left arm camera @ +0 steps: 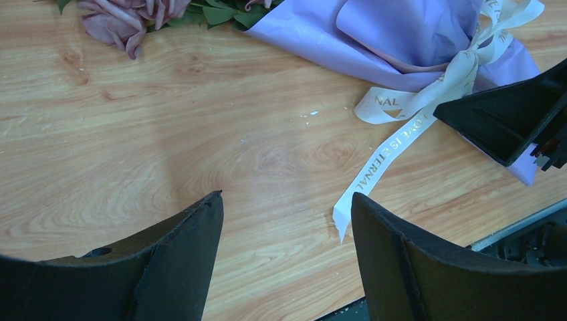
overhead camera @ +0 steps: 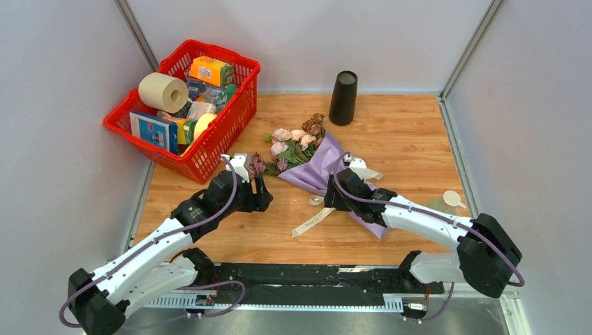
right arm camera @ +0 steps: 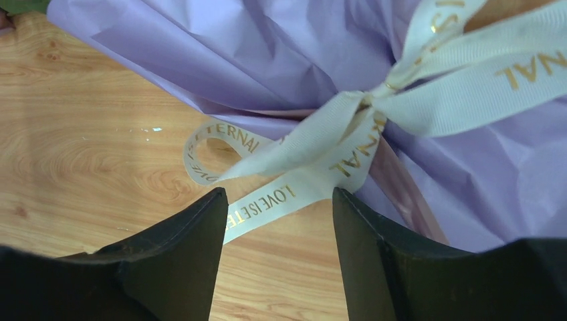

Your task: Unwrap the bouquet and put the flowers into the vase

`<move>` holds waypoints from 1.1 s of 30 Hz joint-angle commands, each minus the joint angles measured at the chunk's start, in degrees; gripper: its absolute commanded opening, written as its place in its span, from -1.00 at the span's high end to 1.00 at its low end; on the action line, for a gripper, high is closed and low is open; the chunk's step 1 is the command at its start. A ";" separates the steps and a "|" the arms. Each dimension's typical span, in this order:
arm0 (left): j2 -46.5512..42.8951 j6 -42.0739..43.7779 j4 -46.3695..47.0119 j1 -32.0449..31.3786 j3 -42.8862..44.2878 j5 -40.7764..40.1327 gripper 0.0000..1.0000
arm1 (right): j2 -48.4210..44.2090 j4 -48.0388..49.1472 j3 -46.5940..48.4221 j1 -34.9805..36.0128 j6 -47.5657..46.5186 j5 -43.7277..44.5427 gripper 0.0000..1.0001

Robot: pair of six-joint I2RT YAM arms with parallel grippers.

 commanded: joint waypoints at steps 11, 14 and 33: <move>-2.84 -0.97 0.71 -0.23 -1.16 -1.04 -0.56 | -8.50 8.95 -10.62 0.11 14.97 1.82 -0.16; -2.84 -1.15 0.98 -0.14 -1.34 -0.69 -0.55 | -9.64 13.78 -13.78 0.11 16.37 1.21 -0.14; -0.73 -1.32 3.78 -0.23 -1.42 0.98 -0.52 | -3.14 24.17 -16.87 0.19 19.89 2.87 -0.04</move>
